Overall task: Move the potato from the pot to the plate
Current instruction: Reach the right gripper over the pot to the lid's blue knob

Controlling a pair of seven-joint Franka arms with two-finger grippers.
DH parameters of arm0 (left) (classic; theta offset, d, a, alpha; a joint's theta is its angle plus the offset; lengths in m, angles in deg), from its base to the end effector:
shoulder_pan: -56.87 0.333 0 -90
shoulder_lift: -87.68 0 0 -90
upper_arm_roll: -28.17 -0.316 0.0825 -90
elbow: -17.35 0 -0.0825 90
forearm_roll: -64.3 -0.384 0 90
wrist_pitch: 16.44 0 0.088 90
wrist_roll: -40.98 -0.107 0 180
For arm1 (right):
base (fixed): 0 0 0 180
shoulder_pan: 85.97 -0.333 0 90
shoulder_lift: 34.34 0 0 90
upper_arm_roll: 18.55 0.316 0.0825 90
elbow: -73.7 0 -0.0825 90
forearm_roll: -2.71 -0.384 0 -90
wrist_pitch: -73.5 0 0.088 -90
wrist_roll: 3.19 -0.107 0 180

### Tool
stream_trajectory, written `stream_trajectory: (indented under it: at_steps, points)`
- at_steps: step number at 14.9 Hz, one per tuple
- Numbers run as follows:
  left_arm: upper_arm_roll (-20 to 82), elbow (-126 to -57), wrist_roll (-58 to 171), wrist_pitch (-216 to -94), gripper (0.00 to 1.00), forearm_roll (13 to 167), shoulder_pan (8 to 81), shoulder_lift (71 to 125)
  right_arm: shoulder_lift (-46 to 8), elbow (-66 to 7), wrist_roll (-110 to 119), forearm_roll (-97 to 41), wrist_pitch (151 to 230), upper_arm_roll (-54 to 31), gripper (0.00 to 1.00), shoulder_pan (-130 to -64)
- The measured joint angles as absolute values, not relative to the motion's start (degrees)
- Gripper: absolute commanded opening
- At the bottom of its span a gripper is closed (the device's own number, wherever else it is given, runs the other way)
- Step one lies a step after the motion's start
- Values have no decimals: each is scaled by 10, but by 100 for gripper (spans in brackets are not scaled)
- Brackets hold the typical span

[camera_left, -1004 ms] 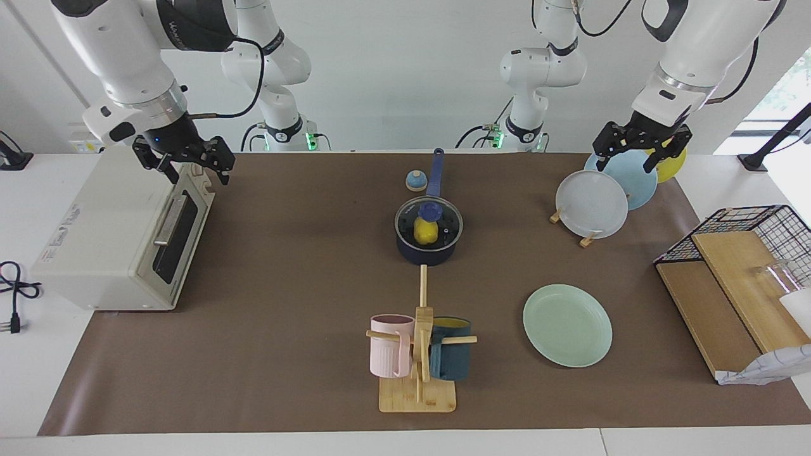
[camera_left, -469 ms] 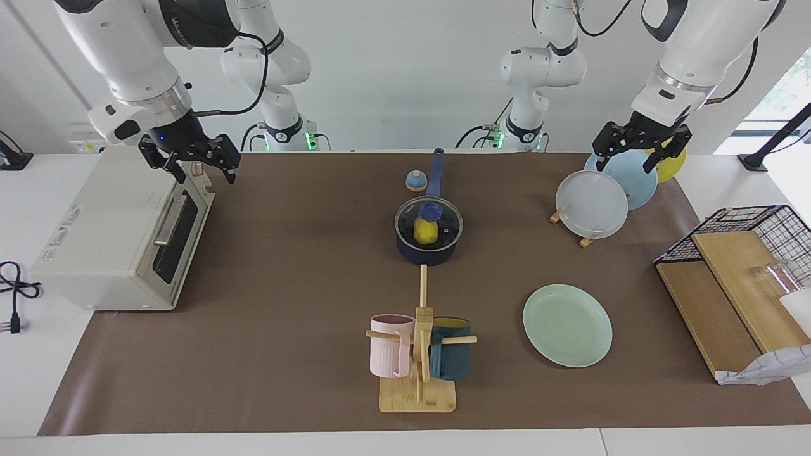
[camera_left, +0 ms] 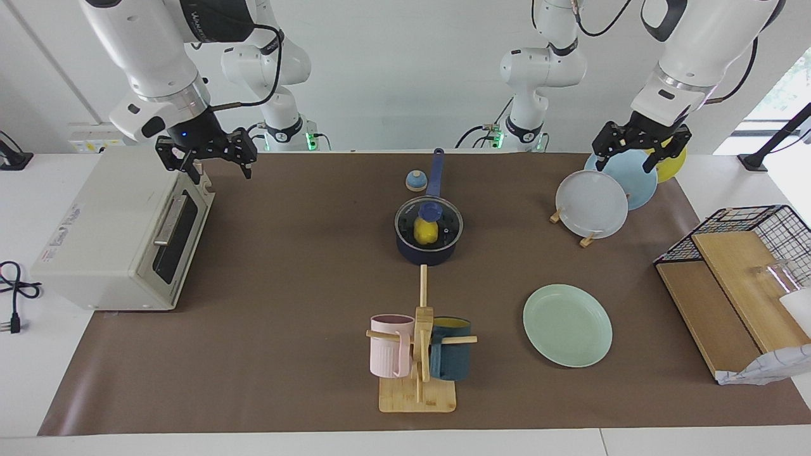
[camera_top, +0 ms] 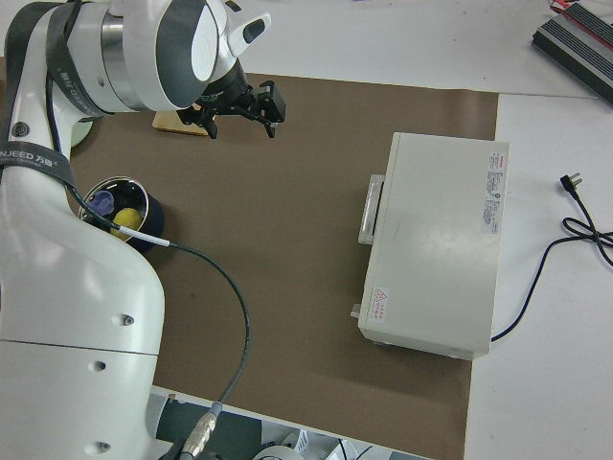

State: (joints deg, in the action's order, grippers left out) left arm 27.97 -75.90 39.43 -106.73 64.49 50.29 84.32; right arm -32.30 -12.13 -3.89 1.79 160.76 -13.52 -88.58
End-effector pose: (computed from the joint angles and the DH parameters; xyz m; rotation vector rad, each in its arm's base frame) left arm 0.5331 -0.0599 0.6301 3.1303 -0.2170 0.0107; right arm 0.5561 0.0754 0.6347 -3.1174 -0.1900 0.0185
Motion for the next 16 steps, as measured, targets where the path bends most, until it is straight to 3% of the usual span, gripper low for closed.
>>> stream_trajectory:
  at_steps: [6, 10, 16]
  points:
    - [279, -759, 394, -1068, 100, 645, 503, 843, -250, -64, -205, 17, 1622, -129, 100, -1058]
    - [279, -759, 394, -1068, 100, 645, 503, 843, -184, -34, -342, 20, 1688, -128, 100, -1171]
    - [280, -759, 394, -1068, 100, 645, 502, 843, -136, -121, -390, 33, 1828, -129, 100, -1229]
